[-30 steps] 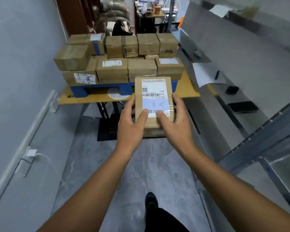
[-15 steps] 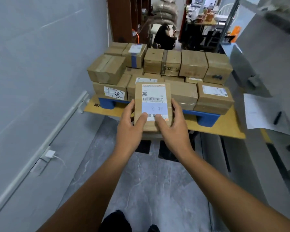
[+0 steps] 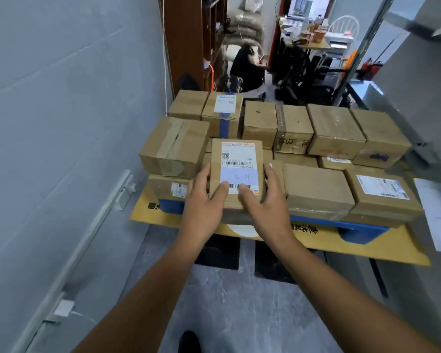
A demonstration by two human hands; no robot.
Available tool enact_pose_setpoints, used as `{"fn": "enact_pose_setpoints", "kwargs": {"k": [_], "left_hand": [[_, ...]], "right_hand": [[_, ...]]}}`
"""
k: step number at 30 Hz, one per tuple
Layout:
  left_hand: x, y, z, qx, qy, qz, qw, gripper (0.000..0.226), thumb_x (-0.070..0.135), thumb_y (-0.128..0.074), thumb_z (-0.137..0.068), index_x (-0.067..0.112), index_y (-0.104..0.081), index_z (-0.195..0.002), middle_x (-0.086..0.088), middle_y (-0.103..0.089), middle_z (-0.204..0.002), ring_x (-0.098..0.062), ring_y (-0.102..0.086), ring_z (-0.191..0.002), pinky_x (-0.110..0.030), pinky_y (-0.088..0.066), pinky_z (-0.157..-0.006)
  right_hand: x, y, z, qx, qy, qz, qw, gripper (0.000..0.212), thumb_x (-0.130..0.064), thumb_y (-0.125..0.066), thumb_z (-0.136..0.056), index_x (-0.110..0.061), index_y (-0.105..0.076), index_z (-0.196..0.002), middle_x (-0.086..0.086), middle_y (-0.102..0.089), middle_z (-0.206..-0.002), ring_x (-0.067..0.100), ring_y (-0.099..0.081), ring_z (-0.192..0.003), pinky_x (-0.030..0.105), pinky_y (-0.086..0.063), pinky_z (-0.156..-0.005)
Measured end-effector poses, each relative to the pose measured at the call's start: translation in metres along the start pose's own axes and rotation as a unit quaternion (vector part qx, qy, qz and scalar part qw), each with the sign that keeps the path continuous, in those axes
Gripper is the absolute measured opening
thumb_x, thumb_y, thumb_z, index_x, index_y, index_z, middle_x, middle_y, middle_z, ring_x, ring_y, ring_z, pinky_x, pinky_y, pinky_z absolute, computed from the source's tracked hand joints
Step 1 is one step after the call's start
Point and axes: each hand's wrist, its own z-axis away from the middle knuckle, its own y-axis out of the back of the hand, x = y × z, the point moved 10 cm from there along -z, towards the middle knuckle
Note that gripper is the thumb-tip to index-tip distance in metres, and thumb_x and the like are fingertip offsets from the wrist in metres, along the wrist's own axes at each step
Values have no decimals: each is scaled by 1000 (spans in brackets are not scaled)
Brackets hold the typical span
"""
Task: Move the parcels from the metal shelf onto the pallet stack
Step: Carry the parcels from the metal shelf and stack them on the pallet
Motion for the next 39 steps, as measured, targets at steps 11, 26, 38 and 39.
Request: {"fn": "enact_pose_setpoints", "kwargs": {"k": [11,26,38,39], "left_hand": [[-15,-39,-118,-24,-31,-187,982,66,45,-51,-104,20,-31,-161,3,-37,-153,-10,-41,-133,-24,-32,-94],[38,14,-200,60,-116,-260,957,52,43,-54,-97,15,-58,-141,0,-61,-138,-12,-51,-129,-7,-27,-104],[-16,11,-221,-38,-16,-210,977,55,52,-46,-97,17,-62,-137,-1,-55,-143,-22,-38,-144,-48,-29,-122],[-18,10,-222,-45,-13,-207,977,54,51,-47,-99,17,-61,-138,-1,-53,-145,-22,-35,-146,-46,-27,-123]], "right_hand": [[40,-27,-105,30,-61,-15,998,44,-24,-67,-99,-46,-52,-135,-30,-69,-123,-6,-64,-116,19,-51,-94],[64,-55,-169,-5,-120,-28,992,80,-49,-64,-90,-30,-34,-162,-11,-49,-158,8,-46,-145,44,-41,-120],[46,-72,-159,24,-135,20,990,87,-55,-60,-89,-35,-24,-166,-20,-33,-167,0,-33,-151,43,-36,-124],[46,-72,-159,25,-135,22,990,88,-55,-59,-89,-34,-23,-166,-19,-33,-167,2,-33,-152,44,-36,-123]]}}
